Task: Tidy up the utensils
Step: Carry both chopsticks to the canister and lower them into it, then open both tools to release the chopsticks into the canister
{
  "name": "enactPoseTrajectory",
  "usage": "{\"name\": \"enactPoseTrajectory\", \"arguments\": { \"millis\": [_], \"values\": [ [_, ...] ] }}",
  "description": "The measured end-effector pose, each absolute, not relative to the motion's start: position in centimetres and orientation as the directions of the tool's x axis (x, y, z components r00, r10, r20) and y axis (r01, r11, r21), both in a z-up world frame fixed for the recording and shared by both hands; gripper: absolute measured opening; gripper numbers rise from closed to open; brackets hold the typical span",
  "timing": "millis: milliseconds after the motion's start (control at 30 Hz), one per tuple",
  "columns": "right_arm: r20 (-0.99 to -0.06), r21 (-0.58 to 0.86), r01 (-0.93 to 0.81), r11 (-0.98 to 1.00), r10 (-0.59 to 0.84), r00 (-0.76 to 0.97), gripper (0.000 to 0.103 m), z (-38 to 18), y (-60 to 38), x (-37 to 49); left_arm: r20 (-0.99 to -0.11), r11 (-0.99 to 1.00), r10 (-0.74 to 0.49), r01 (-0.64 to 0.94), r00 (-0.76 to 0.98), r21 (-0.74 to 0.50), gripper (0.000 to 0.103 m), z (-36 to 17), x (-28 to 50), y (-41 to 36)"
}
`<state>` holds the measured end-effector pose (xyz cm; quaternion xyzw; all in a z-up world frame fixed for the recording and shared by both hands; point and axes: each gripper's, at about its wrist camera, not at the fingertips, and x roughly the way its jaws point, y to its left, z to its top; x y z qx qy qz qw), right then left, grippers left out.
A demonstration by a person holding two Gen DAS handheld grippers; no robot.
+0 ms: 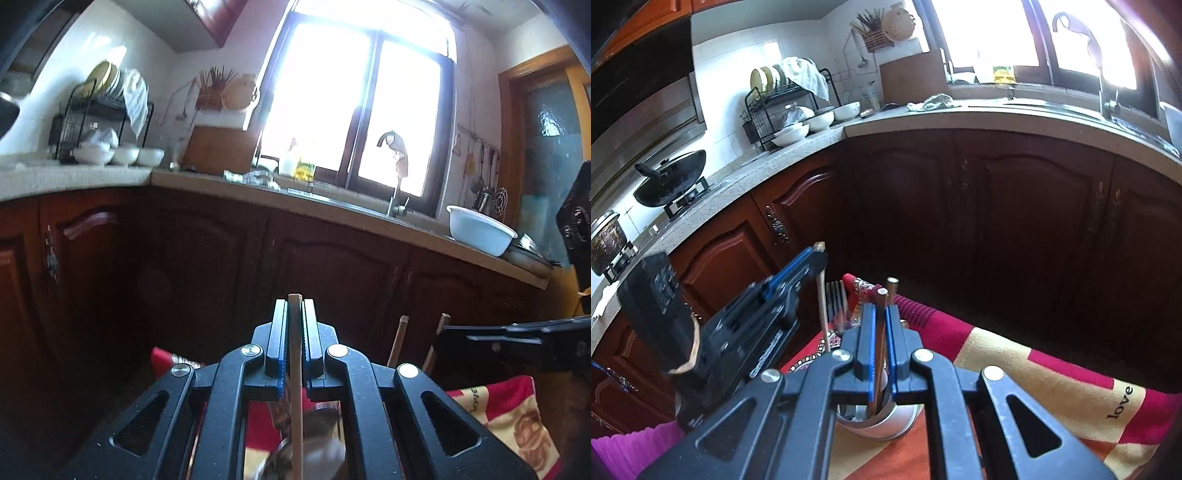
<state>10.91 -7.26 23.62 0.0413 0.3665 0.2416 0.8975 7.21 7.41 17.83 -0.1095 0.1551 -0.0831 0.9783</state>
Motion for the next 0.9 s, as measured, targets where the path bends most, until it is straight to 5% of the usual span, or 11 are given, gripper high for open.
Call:
{"name": "enactPoseTrajectory", "arguments": {
  "millis": [400,467,533,900],
  "values": [
    [-0.631,0.277,-0.384,0.881,0.468,0.619,0.007,21.6,-7.3,11.5,-0.419,0.962,-0.203,0.1,0.885,-0.256,0.044,15.7,6.1,7.3],
    [-0.626,0.267,-0.383,0.884,0.461,0.629,0.026,21.5,-7.4,11.0,-0.434,0.959,-0.211,0.099,0.876,-0.267,0.055,15.8,5.9,7.4],
    [-0.62,0.259,-0.376,0.89,0.451,0.642,0.03,21.5,-7.5,10.5,-0.449,0.955,-0.222,0.1,0.865,-0.28,0.075,15.8,5.4,7.7],
    [-0.603,0.25,-0.304,0.919,0.393,0.694,0.038,20.1,-8.7,6.4,-0.538,0.968,-0.167,0.035,0.826,-0.247,0.083,15.7,2.0,7.5]
  ]
}}
